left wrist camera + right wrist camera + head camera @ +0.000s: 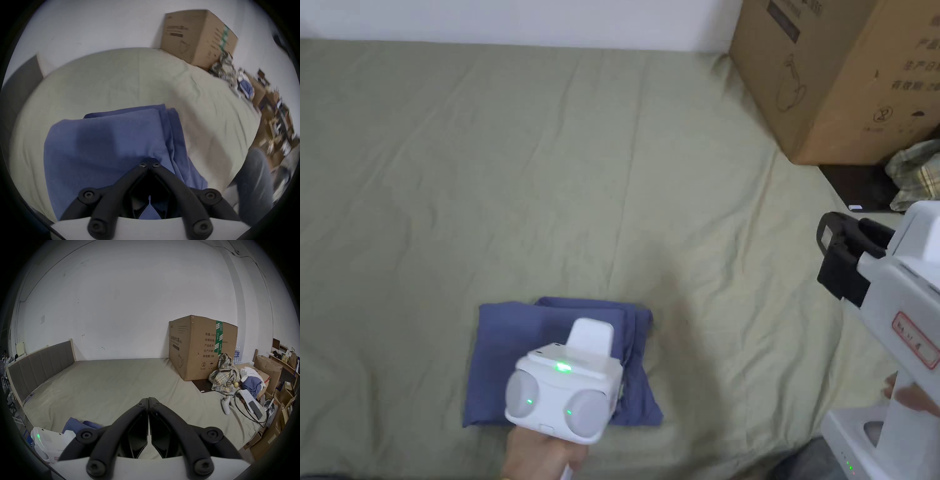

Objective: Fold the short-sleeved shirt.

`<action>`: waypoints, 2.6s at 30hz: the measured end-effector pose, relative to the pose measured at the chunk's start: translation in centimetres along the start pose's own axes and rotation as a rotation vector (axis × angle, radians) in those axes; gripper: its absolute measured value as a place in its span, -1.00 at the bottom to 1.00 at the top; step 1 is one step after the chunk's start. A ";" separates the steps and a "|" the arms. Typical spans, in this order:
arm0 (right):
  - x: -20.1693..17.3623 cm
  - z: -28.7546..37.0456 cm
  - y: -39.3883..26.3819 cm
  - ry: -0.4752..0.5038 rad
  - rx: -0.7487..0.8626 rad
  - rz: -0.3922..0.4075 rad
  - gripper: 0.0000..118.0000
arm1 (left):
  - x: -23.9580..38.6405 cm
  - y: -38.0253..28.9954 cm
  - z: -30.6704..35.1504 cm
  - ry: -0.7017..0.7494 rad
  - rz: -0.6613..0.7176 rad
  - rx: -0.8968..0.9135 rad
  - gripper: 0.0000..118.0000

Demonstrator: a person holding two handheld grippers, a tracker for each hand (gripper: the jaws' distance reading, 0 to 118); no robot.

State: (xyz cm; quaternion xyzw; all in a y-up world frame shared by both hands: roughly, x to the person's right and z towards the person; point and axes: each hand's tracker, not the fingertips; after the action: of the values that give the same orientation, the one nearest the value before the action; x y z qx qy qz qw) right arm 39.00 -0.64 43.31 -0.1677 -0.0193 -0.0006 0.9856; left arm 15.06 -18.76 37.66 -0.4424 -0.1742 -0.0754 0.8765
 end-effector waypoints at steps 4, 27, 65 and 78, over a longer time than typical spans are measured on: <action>-1.9 -0.6 -0.1 0.034 -0.022 0.027 -1.00 | -1.0 1.7 0.6 -0.051 0.062 -0.016 -1.00; -21.4 -12.2 -17.1 0.227 -0.442 0.160 -1.00 | -15.7 -1.2 20.1 0.393 0.341 0.588 -1.00; -19.0 -11.3 -14.3 0.297 -0.442 -0.010 -1.00 | -24.3 -0.8 -4.7 -0.700 0.676 -0.255 -0.63; -15.0 -6.9 -4.3 0.380 -0.131 -0.029 -1.00 | -31.9 3.0 8.2 -0.303 0.523 -0.282 -0.69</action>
State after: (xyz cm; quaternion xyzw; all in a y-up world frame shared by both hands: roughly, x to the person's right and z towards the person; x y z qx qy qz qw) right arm 24.24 -7.04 37.67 -0.2280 0.1647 -0.0475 0.9585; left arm -15.64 -11.08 28.10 -0.5954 -0.1710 0.1952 0.7604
